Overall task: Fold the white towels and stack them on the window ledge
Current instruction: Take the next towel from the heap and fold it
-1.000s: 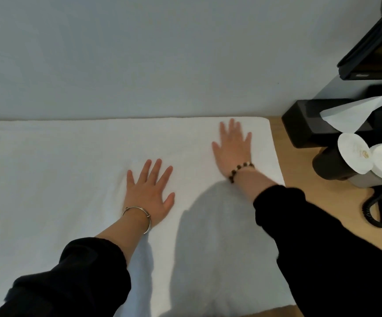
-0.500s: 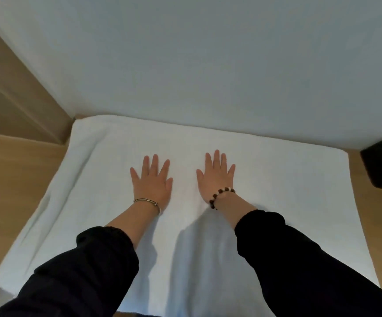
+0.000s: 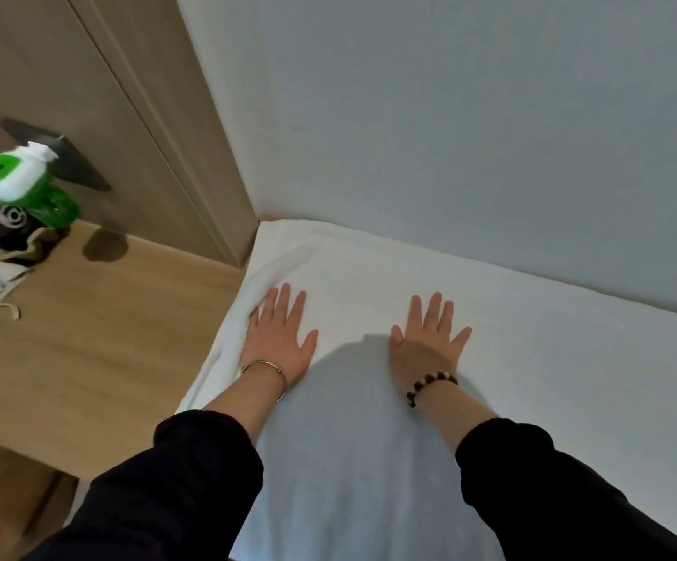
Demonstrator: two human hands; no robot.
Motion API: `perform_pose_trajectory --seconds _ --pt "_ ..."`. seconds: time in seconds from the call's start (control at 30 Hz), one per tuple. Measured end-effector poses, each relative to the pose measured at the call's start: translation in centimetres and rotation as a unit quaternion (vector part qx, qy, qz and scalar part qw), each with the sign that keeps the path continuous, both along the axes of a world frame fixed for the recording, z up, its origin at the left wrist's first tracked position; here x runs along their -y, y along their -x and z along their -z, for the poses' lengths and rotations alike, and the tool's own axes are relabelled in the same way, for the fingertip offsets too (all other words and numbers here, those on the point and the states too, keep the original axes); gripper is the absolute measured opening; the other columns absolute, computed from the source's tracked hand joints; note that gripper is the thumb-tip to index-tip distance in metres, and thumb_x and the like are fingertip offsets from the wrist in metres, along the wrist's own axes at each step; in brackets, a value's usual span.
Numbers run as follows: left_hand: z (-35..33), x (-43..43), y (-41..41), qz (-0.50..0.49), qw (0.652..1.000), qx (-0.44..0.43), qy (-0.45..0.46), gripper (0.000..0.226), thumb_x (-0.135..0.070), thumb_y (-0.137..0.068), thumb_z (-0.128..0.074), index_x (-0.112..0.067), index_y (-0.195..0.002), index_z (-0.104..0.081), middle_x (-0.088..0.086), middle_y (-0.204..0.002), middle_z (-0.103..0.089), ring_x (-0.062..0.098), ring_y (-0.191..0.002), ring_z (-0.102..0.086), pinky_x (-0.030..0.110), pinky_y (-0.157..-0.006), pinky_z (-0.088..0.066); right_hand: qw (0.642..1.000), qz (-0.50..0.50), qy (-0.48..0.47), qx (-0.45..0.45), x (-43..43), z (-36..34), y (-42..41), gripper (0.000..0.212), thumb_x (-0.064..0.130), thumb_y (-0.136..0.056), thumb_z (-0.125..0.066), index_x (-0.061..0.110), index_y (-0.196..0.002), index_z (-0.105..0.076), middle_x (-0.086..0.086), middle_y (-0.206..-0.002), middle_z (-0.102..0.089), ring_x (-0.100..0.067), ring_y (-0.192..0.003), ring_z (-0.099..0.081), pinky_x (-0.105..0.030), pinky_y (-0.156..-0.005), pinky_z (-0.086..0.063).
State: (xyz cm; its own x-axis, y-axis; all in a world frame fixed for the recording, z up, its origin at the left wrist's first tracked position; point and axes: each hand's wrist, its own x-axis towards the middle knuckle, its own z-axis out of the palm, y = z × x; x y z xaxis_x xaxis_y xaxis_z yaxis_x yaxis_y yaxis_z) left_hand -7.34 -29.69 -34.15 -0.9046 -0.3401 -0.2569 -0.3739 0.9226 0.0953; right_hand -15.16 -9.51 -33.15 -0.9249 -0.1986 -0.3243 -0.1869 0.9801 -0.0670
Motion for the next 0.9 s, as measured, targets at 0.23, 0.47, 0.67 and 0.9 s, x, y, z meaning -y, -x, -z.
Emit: perform_pose_trajectory --seconds 0.23,0.47,0.67,0.9 --pt "-0.5 -2.2 -0.9 0.004 1.000 -0.006 -0.012 0.068 -0.050 -0.097 -0.023 -0.024 -0.151 0.007 0.004 -0.158 0.018 0.023 -0.145 0.018 0.043 -0.116 0.005 0.988 -0.144 0.043 -0.027 3.3 0.0 -0.9 0.058 0.036 -0.099 -0.024 0.025 -0.152 -0.003 -0.003 -0.160 0.008 -0.022 -0.147 0.011 -0.053 -0.115 0.006" --pt "0.0 -0.9 -1.2 0.057 0.998 -0.006 -0.025 0.072 -0.060 -0.087 -0.009 -0.030 -0.151 0.004 -0.001 -0.159 0.016 0.020 -0.145 0.017 0.039 -0.115 0.009 0.992 -0.125 0.020 -0.017 1.5 -0.1 -1.0 0.059 0.038 -0.099 -0.021 0.026 -0.152 0.001 0.000 -0.160 0.010 -0.020 -0.146 0.012 -0.054 -0.115 0.002" --pt "0.0 2.2 0.6 0.026 0.999 -0.025 -0.017 0.085 -0.060 -0.074 0.005 -0.028 -0.152 0.000 0.001 -0.159 0.010 0.021 -0.146 0.012 0.039 -0.116 0.006 0.991 -0.131 0.013 -0.023 1.9 0.0 -0.6 0.059 0.039 -0.096 -0.012 0.026 -0.152 0.002 -0.001 -0.160 0.010 -0.021 -0.146 0.012 -0.053 -0.115 0.002" --pt "-0.7 3.7 4.6 -0.078 0.997 0.024 0.008 0.064 -0.047 -0.099 -0.018 -0.022 -0.151 0.010 0.004 -0.158 0.019 0.021 -0.145 0.017 0.042 -0.118 0.005 0.987 -0.154 0.047 -0.010 1.4 -0.5 0.1 0.060 0.040 -0.098 -0.026 0.028 -0.152 -0.002 0.002 -0.160 0.007 -0.019 -0.147 0.009 -0.047 -0.117 0.003"
